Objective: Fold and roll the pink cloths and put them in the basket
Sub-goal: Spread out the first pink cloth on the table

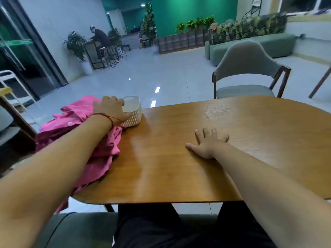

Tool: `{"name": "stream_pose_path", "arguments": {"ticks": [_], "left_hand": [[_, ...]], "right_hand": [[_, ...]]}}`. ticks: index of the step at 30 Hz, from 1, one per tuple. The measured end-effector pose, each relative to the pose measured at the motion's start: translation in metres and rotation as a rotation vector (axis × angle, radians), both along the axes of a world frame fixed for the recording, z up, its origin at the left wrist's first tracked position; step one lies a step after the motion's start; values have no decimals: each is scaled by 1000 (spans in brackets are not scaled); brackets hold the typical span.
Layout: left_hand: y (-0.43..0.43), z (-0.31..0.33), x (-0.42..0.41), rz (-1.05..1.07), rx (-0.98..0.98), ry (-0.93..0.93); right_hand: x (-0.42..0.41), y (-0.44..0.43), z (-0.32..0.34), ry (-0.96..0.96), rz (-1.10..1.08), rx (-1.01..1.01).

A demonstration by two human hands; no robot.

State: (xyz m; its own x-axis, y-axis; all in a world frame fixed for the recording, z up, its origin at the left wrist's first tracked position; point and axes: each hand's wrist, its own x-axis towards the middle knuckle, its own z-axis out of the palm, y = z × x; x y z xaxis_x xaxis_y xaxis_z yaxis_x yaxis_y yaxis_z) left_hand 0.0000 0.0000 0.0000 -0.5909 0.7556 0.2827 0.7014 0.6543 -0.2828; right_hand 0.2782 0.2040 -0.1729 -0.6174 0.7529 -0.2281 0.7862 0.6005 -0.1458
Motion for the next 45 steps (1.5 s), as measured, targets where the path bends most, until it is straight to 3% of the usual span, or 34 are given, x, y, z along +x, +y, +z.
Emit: {"name": "stream_pose_path", "arguments": {"ticks": [5, 9, 11, 14, 19, 23, 27, 33, 34, 36, 38, 42, 45], "left_hand": [[-29, 13, -52, 438, -92, -125], [-27, -59, -140, 462, -88, -467], [-24, -75, -143, 414, -73, -422], [-24, -46, -82, 432, -90, -269], [-29, -3, -81, 418, -110, -206], [-28, 31, -40, 362, -23, -89], [-6, 47, -6, 253, 58, -55], [54, 47, 69, -29, 199, -105], [65, 37, 83, -109, 196, -157], [85, 15, 106, -283, 189, -443], [107, -11, 115, -345, 210, -666], [128, -62, 103, -302, 231, -527], [128, -94, 87, -285, 225, -538]], "right_hand": [[4, 0, 3, -58, -15, -28], [2, 1, 2, -68, -3, -20], [0, 0, 1, -78, 1, -22], [-1, 1, 0, -68, -3, -29], [4, 0, 4, -73, 19, -44], [3, 14, 17, -75, 58, -111], [5, 29, 52, 60, 83, -93], [26, 52, 121, 485, 21, -133], [31, 57, 131, 540, -9, -128], [39, 70, 141, 620, -67, -100], [46, 81, 140, 636, -98, -79], [52, 90, 120, 563, -53, -33], [41, 97, 93, 520, -24, -50]]}}
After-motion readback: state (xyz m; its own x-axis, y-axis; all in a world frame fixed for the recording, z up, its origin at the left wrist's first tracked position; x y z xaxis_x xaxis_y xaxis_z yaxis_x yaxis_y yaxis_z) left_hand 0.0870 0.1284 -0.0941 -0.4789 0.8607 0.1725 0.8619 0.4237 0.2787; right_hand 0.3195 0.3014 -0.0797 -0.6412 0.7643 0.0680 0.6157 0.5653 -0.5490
